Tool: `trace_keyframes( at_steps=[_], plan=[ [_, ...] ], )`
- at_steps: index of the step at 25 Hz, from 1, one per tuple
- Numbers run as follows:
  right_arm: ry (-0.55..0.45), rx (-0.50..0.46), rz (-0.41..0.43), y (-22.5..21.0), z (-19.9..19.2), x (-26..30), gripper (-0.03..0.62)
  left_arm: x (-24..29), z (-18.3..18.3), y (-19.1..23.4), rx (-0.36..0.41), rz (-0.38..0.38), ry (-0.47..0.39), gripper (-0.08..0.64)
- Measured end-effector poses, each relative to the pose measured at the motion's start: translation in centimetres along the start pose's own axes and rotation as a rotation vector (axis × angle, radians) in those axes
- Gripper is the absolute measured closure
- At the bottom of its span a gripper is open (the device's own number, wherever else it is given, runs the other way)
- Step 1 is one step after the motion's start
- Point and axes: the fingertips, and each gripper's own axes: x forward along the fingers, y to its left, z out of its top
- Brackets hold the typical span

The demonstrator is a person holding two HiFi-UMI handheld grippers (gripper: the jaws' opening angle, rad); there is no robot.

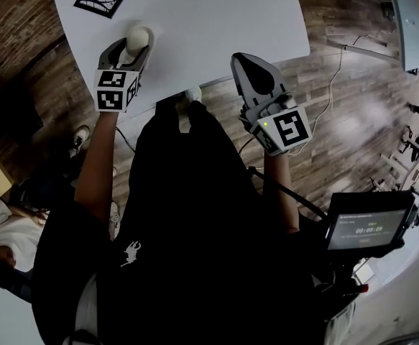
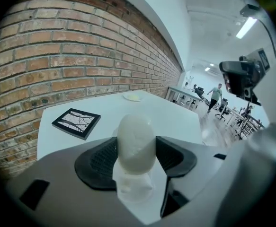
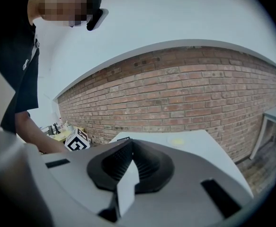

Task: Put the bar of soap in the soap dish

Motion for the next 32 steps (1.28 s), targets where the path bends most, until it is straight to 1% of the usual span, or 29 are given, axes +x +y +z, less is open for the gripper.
trace_keyframes(
  at_steps=[7,15,18,21,24,27,32],
  plan=[
    [0.007,0.007,-0.016,-0.2,-0.1,0.0,0.588,0.9,-0.4,0.4,0.006,0.013,0.036,0.307],
    [0.016,-0.012,-0.023,-0.4,-0.5,-0.3,0.588,1.4,-1.2,0.3,0.001,0.021,0.076,0.307],
    [0.011,0.011,-0.030,-0.4,-0.3,-0.3,0.588,1.5,-1.4,0.3,0.000,0.025,0.089,0.307],
    [0.009,0.002,-0.024,-0.4,-0.4,-0.3,0.588,1.6,-1.6,0.3,0.002,0.029,0.101,0.307],
    [-0.004,0.004,-0.019,-0.3,-0.1,-0.2,0.588,1.9,-1.6,0.4,0.006,0.032,0.106,0.307],
    [0.008,0.019,-0.035,-0.6,-0.1,-0.2,0.588,2.0,-1.7,0.5,0.006,0.038,0.110,0.307],
    [0.010,-0.007,-0.025,-0.7,-0.4,-0.3,0.588,2.2,-2.0,0.6,0.005,0.042,0.119,0.307]
  ],
)
